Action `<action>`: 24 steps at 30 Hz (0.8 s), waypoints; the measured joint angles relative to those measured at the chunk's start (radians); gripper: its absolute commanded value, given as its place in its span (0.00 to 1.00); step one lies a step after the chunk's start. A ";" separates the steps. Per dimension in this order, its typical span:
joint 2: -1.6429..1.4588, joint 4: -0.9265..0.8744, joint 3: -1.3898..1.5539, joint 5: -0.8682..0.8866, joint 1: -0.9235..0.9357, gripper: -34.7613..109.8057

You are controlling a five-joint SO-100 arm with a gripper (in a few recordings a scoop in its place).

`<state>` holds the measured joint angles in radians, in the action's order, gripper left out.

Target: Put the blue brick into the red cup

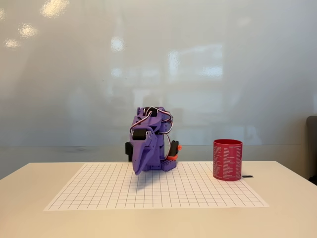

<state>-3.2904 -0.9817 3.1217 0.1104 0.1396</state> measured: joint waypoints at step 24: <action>-0.012 -0.063 0.000 0.041 -0.216 0.25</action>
<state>-3.3027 -1.0446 3.1217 0.1519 -0.0767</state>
